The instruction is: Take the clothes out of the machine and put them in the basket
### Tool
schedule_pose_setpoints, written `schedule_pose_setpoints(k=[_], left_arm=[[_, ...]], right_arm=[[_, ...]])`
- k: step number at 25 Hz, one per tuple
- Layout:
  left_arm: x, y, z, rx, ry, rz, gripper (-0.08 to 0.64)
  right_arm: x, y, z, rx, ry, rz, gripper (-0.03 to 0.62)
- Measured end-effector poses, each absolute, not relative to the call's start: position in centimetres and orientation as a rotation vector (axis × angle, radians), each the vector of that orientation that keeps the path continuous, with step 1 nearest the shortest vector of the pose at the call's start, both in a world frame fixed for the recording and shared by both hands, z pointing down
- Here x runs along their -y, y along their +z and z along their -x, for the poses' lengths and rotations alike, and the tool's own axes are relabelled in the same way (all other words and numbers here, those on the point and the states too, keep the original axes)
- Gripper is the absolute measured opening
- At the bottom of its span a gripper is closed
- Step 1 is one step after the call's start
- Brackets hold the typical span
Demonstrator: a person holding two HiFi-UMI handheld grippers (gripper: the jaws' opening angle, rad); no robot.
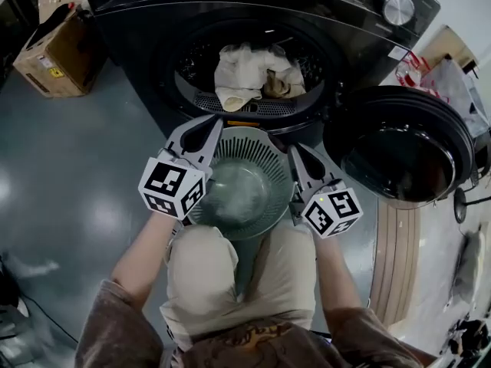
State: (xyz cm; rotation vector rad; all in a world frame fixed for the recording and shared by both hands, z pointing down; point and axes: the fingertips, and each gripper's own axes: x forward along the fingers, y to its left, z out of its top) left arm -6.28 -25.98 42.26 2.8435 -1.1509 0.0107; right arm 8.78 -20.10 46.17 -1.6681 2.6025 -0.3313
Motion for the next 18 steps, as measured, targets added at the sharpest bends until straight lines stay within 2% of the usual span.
schedule_pose_setpoints(k=[13, 14, 18], left_arm=[[24.9, 42.4, 5.4, 1.203, 0.023, -2.841, 0.006], [25.0, 42.7, 5.2, 1.203, 0.037, -2.842, 0.023], [25.8, 43.9, 4.4, 1.177, 0.084, -2.833, 0.177]], right_arm=[[18.4, 45.5, -9.5, -2.619, -0.3, 1.653, -0.003], [18.4, 45.5, -9.6, -2.618, -0.3, 1.651, -0.003], [18.5, 45.7, -9.7, -2.614, -0.304, 1.646, -0.003]])
